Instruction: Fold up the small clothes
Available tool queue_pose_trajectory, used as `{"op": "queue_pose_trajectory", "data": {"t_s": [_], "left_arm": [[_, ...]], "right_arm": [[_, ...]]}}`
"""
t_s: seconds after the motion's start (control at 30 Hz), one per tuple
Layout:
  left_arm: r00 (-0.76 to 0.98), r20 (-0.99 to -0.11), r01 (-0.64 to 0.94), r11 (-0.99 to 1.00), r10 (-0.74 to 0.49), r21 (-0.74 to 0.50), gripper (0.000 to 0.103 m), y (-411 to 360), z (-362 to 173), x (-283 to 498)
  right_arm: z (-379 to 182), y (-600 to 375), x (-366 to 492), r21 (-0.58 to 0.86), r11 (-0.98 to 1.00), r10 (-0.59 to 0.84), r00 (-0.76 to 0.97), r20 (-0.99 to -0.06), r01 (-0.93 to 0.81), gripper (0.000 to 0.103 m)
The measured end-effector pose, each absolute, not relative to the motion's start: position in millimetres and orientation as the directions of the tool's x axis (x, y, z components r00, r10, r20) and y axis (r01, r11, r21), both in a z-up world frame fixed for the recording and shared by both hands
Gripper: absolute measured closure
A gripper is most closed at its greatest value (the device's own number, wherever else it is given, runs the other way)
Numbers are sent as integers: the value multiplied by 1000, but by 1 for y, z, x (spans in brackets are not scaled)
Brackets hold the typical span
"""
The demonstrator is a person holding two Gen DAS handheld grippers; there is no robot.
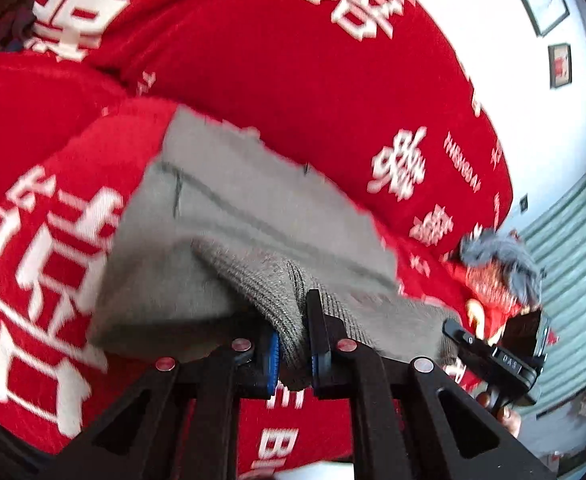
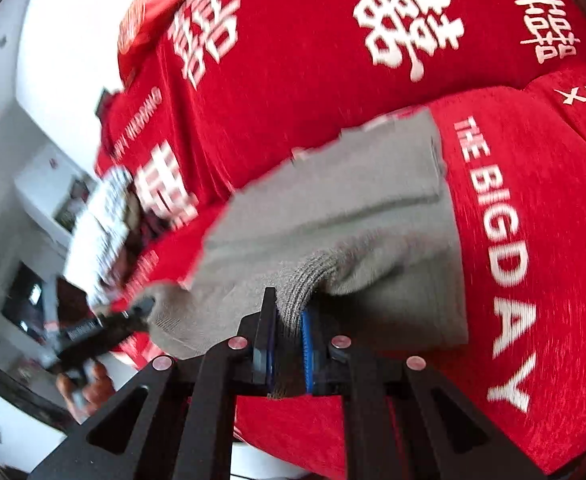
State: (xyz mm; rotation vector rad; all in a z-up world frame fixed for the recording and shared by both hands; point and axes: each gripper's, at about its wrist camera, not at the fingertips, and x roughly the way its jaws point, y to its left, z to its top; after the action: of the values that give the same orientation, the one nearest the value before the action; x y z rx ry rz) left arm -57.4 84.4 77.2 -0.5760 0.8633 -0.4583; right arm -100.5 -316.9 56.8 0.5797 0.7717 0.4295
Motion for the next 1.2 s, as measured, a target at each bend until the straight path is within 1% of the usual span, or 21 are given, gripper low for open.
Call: {"op": "queue_pose_trajectory", "data": {"t_s": [0.07,0.23,0.43,0.77,0.93,0.97,1.0,1.03,1.2], "left_arm": [[592,-560,129,754,-580,-644,91,88,90,-44],[629,-574,139,802,-524,-581,91,77,114,-20],[640,-588,123,822,-494,-556,91,73,120,1],[644,-600,101,830,-475,-549,91,71,119,31],[621,-643,67,848,-448,-526,91,62,114,57],[617,-649,64,850,-446,-524,92,60,114,61],[613,-657,58,855,-438,-515,96,58,113,66],[608,-665,58,860,-433,-507,97,56,113,70],[591,-687,60,872,-423,-485,97,44,110,94]], "right_arm": [[69,-318,-92,617,773,537,669,-515,-146,92],[94,-307,-67,577,807,481,705,-521,-125,92],[107,-304,-47,560,822,455,711,-537,-103,92],[110,-302,-11,538,841,412,704,-579,-50,92],[102,-303,11,513,859,372,684,-628,3,92],[100,-304,14,510,860,363,681,-636,17,92],[98,-307,18,506,862,352,679,-645,34,92],[96,-309,21,506,861,347,677,-649,43,92],[93,-312,36,498,865,336,674,-658,55,92]]}}
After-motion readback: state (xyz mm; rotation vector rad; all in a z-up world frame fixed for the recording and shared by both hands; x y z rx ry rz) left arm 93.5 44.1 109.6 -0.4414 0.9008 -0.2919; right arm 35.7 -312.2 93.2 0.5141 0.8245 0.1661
